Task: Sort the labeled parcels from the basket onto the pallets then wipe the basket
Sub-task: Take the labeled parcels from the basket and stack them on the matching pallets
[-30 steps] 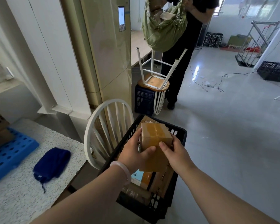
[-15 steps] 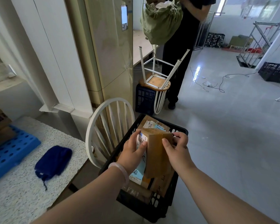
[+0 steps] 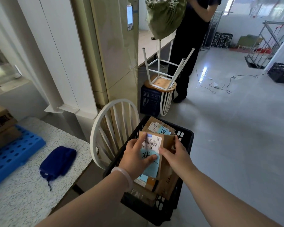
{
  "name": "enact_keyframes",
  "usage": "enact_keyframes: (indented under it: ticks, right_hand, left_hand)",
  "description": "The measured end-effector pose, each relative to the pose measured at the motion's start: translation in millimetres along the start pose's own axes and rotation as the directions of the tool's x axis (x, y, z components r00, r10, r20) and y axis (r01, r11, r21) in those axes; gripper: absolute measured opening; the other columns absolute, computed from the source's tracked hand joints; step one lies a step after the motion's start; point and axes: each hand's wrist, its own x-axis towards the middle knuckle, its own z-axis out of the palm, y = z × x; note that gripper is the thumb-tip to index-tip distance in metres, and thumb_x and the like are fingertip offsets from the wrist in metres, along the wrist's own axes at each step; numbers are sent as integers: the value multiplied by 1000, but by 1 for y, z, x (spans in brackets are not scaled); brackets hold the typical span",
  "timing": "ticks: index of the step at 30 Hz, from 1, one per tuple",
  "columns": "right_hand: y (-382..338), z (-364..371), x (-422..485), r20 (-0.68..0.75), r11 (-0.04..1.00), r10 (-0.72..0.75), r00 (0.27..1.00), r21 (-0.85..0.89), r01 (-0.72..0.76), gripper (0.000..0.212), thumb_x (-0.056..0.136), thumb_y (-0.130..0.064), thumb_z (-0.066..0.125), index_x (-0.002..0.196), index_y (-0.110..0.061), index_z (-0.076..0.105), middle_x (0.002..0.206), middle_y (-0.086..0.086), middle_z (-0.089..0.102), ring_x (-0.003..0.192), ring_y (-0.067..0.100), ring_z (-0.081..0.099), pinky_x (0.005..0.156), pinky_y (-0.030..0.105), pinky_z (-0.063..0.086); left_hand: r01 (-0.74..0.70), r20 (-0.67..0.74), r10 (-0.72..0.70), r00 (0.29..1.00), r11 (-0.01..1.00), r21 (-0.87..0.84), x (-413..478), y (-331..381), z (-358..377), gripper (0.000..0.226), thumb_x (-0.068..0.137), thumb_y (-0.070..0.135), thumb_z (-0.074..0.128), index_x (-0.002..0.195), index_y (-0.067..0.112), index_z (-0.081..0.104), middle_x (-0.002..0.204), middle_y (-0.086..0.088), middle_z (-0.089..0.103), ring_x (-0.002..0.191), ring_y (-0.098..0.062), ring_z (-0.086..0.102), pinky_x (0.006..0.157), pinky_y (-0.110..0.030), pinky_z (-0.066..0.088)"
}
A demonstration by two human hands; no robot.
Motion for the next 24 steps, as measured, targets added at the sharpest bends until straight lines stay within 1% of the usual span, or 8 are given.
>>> enact_keyframes:
  ticks: [4, 7, 9, 11, 15, 17, 20, 24]
  right_hand:
    - [2, -2, 4, 13, 989, 43, 999, 139, -45, 55, 90, -52, 59, 140, -40, 42, 123, -2, 62, 101, 16, 65, 84, 41, 59]
    - [0, 1, 4, 46, 978, 71, 996, 193, -79, 57, 95, -47, 56, 145, -35, 31, 112, -1, 65, 91, 15, 69, 70, 32, 59]
    - [-5, 6, 3, 89, 982, 69, 994, 169, -84, 59, 97, -49, 52, 148, -36, 25, 115, 2, 63, 89, 15, 69, 64, 28, 57]
    - [-10, 13, 4, 136, 992, 56, 989, 103, -70, 60, 97, -54, 46, 150, -40, 20, 122, 3, 61, 91, 17, 68, 75, 36, 60]
    - [-19, 27, 2, 231, 998, -24, 973, -54, 37, 73, 97, -54, 45, 150, -53, -5, 155, 5, 32, 102, 19, 63, 79, 38, 58]
    - [-25, 36, -4, 284, 989, -88, 955, -92, 118, 80, 98, -49, 48, 143, -59, -17, 162, 1, 13, 117, 25, 57, 86, 41, 55]
    - [-32, 53, -10, 355, 940, -254, 900, -130, 317, 82, 99, -39, 50, 141, -58, -18, 163, -6, -7, 145, 23, 27, 107, 42, 42]
    - [-48, 87, -12, 409, 858, -395, 822, -154, 489, 71, 101, -34, 47, 134, -65, -8, 161, -10, -15, 148, 16, 10, 111, 34, 35]
  left_hand:
    - [-12, 60, 15, 998, 999, -50, -5, -5, -4, 81, 84, 44, 71, 140, 59, 14, 155, 15, 12, 137, -15, 29, 98, -28, 50]
    - [51, 122, -37, 992, 992, -113, -10, -8, -8, 84, 84, 40, 72, 142, 61, 15, 156, 16, 10, 128, -10, 33, 75, -15, 54]
    - [87, 113, -69, 991, 983, -165, -11, -12, -9, 85, 83, 39, 74, 139, 65, 15, 156, 13, 15, 129, -15, 38, 79, -21, 57]
    - [99, 68, -87, 994, 974, -204, -13, -17, -12, 84, 82, 37, 75, 138, 64, 18, 154, 10, 20, 128, -15, 40, 81, -22, 57]
    - [113, -1, -117, 993, 962, -249, -16, -27, -21, 85, 85, 32, 73, 150, 47, 20, 149, 6, 26, 107, -3, 42, 60, -4, 47]
    - [128, -32, -142, 989, 955, -268, -18, -35, -27, 85, 85, 36, 72, 150, 46, 19, 148, 7, 27, 113, -4, 41, 66, -7, 49]
    - [156, -83, -189, 978, 939, -306, -25, -51, -38, 87, 79, 48, 75, 146, 54, 20, 142, 13, 32, 132, -15, 40, 102, -32, 47]
    - [193, -160, -260, 952, 918, -346, -41, -73, -59, 87, 78, 48, 76, 145, 57, 22, 144, 10, 35, 132, -16, 40, 106, -42, 44]
